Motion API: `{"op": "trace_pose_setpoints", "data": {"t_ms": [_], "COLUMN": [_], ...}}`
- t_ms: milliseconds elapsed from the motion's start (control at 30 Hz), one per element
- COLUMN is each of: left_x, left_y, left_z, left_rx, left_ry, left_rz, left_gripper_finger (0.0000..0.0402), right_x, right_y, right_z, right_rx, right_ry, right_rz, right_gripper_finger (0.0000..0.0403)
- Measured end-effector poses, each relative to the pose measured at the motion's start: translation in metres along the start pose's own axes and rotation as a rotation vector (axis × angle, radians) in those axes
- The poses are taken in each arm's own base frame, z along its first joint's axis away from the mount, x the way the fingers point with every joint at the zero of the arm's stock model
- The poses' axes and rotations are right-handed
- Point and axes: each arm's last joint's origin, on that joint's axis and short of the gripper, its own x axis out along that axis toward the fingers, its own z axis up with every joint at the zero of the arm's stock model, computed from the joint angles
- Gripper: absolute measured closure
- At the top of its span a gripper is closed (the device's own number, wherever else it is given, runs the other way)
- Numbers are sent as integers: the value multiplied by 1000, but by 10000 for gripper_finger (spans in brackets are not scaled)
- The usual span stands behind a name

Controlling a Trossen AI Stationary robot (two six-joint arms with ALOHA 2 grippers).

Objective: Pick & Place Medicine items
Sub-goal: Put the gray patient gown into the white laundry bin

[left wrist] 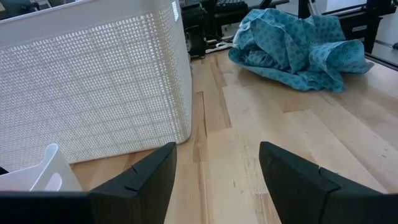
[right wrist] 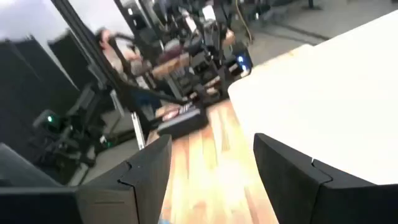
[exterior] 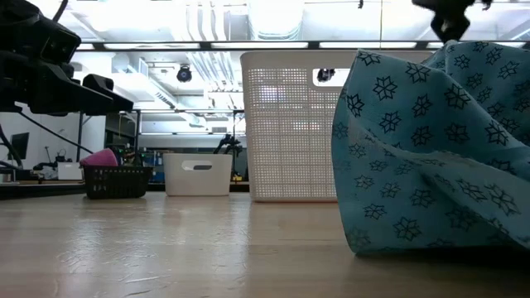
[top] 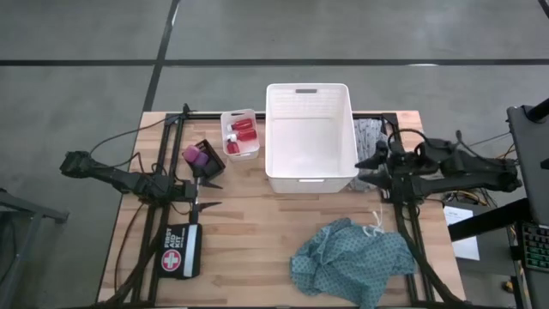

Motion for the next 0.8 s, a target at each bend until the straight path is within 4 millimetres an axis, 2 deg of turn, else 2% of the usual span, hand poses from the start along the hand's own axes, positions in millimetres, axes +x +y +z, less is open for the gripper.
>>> {"op": "trace_pose_setpoints", "data": {"t_ms": [167, 367, 467, 633, 800], "left_x": [0, 0, 0, 0, 0], "left_y": [0, 0, 0, 0, 0], "left_z": [0, 0, 0, 0, 0], "left_rx": [0, 1, 2, 2, 2], "left_ry": [0, 0, 0, 0, 0], "left_rz": [0, 0, 0, 0, 0], "left_gripper_finger": [167, 167, 167, 167, 167], "right_x": [-16, -32, -37, -36, -32], "right_y": [16, 18, 13, 0, -2], "right_z": [30, 35, 32, 24, 22], "right_rx": [59, 175, 220, 320, 431], "right_ry": [105, 253, 224, 54, 16], "right_rz": [-63, -206, -355, -645, -676], "right_gripper_finger": [179, 179, 179, 179, 179]}}
